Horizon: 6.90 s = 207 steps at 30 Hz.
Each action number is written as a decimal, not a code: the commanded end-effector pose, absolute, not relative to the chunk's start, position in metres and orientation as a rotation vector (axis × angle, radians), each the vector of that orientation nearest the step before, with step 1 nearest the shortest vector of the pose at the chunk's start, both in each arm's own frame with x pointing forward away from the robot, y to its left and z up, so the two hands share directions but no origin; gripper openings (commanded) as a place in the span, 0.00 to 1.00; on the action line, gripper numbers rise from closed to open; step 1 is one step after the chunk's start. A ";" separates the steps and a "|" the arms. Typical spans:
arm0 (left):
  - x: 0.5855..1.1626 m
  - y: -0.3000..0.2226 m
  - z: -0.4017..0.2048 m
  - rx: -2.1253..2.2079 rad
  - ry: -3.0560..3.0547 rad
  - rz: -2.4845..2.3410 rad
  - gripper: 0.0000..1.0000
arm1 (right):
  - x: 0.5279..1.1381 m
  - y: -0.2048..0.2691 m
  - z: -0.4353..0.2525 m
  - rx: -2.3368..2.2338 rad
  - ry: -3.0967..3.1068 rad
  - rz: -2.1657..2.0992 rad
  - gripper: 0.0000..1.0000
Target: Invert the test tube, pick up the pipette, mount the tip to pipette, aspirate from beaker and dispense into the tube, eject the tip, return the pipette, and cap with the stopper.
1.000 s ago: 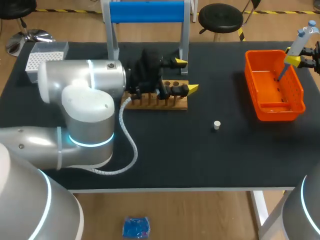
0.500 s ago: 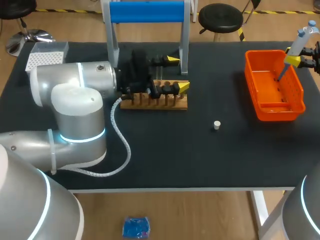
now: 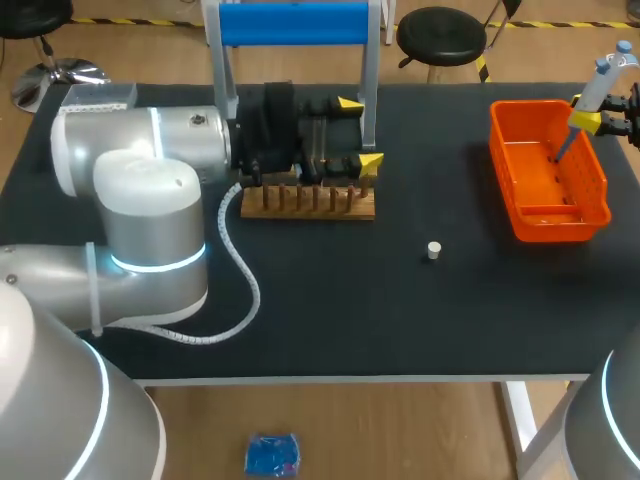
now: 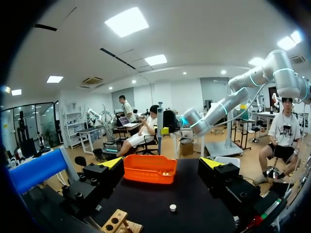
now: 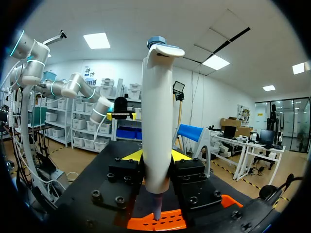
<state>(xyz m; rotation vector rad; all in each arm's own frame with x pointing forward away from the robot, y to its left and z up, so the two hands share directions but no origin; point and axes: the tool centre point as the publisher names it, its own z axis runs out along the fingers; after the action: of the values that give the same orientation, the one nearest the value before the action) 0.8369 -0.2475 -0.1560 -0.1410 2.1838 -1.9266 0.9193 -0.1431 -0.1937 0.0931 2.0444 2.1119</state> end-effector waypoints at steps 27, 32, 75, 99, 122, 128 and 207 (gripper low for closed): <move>0.835 -0.251 -0.159 -0.242 2.238 -1.958 1.00 | 0.920 -0.144 -0.193 0.090 2.046 2.112 0.00; 0.835 -0.251 -0.159 -0.242 2.238 -1.958 1.00 | 0.909 -0.146 -0.186 0.049 2.074 2.015 0.00; 0.835 -0.251 -0.159 -0.242 2.238 -1.958 1.00 | 0.811 0.096 -0.202 -0.072 2.106 2.109 0.00; 0.828 -0.259 -0.149 -0.160 2.097 -2.130 1.00 | 0.821 0.118 -0.201 -0.049 2.152 2.247 0.00; 0.828 -0.259 -0.149 -0.160 2.097 -2.130 1.00 | 0.830 0.152 -0.201 -0.167 2.249 2.206 0.00; 0.828 -0.259 -0.149 -0.160 2.097 -2.130 1.00 | 0.830 0.159 -0.201 -0.168 2.244 2.213 0.00; 0.828 -0.259 -0.149 -0.160 2.097 -2.130 0.00 | 0.863 0.111 -0.203 -0.091 2.224 2.058 1.00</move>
<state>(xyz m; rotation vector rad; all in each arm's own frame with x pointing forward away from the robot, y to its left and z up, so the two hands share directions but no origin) 0.8286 -0.2582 -0.1484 -0.1579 2.1003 -2.1311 0.8650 0.1317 -0.2066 -0.0909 2.2152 2.0681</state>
